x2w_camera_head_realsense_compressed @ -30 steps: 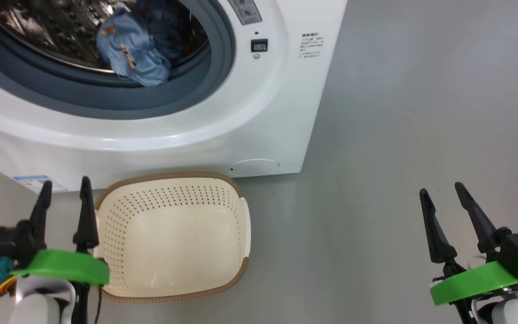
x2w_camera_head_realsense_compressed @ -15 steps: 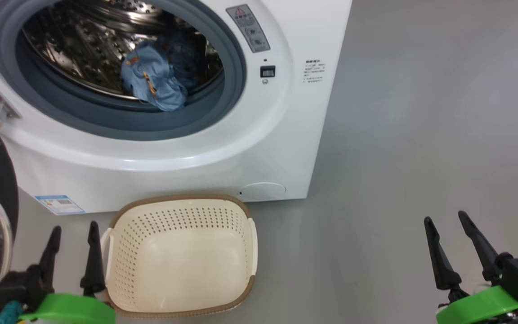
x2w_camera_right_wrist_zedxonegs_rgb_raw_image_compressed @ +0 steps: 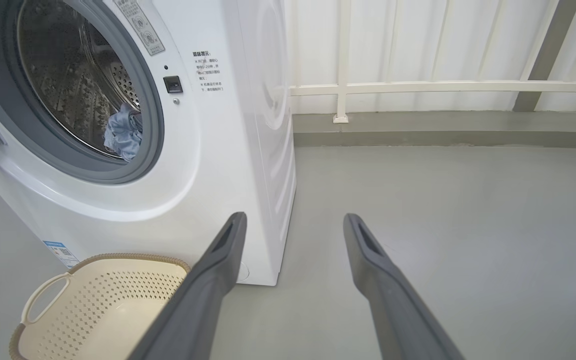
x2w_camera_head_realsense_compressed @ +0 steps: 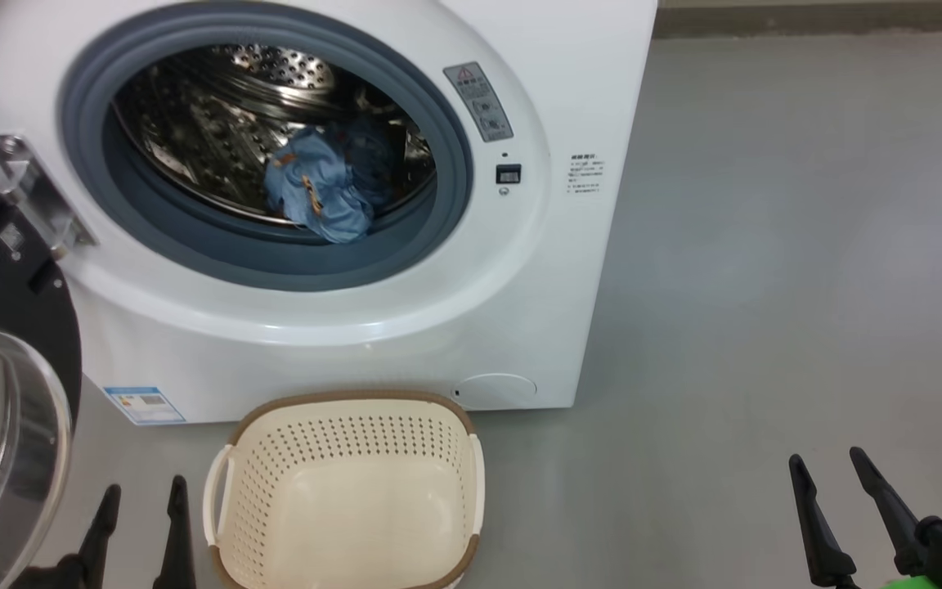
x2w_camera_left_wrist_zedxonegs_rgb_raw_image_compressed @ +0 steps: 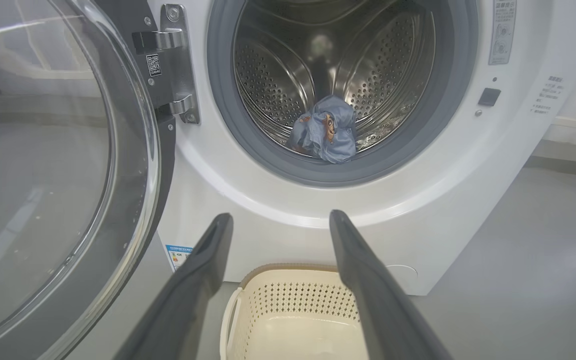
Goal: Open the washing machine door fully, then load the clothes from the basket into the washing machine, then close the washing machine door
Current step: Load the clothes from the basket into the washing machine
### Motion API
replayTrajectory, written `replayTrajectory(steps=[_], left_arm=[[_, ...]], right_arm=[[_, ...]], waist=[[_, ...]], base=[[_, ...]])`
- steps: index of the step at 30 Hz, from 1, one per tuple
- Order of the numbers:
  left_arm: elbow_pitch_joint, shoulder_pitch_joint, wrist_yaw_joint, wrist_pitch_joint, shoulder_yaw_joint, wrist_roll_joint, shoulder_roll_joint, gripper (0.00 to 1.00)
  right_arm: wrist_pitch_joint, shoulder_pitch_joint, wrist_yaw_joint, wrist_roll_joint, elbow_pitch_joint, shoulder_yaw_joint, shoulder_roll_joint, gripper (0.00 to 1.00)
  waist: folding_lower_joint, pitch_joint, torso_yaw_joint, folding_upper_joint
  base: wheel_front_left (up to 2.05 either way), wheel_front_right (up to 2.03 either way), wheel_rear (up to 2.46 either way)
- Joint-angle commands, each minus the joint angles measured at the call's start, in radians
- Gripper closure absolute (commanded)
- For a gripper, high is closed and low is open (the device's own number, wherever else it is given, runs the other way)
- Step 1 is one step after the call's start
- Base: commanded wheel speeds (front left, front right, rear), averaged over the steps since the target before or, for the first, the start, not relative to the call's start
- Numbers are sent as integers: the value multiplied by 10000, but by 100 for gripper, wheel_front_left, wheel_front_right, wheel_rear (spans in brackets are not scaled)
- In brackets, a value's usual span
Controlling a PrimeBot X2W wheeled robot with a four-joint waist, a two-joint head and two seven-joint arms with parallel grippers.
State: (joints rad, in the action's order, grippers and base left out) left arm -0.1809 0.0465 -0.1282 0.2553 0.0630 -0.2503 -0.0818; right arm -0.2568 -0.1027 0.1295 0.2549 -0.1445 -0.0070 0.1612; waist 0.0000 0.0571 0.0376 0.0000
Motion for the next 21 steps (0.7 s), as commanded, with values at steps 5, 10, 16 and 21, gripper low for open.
replayTrajectory(steps=[5,10,16,21], left_arm=[[446,225,-25,65,357,25,-251,0],[542,409,-25,65,384,-9,-279,0],[644,493,-25,65,314,-72,-345,0],[679,539,-25,65,293,-71,-360,0]], right_arm=[[-49,-178,12,78,200,213,150,0],[-49,-259,12,99,223,201,155,0],[-49,-339,12,98,261,197,136,0],[-49,-367,12,95,278,199,130,0]], waist=[[0,-377,132,0],[0,-447,108,0],[0,-437,60,0],[0,-404,17,0]], base=[[0,0,0],[0,0,0],[0,0,0],[0,0,0]])
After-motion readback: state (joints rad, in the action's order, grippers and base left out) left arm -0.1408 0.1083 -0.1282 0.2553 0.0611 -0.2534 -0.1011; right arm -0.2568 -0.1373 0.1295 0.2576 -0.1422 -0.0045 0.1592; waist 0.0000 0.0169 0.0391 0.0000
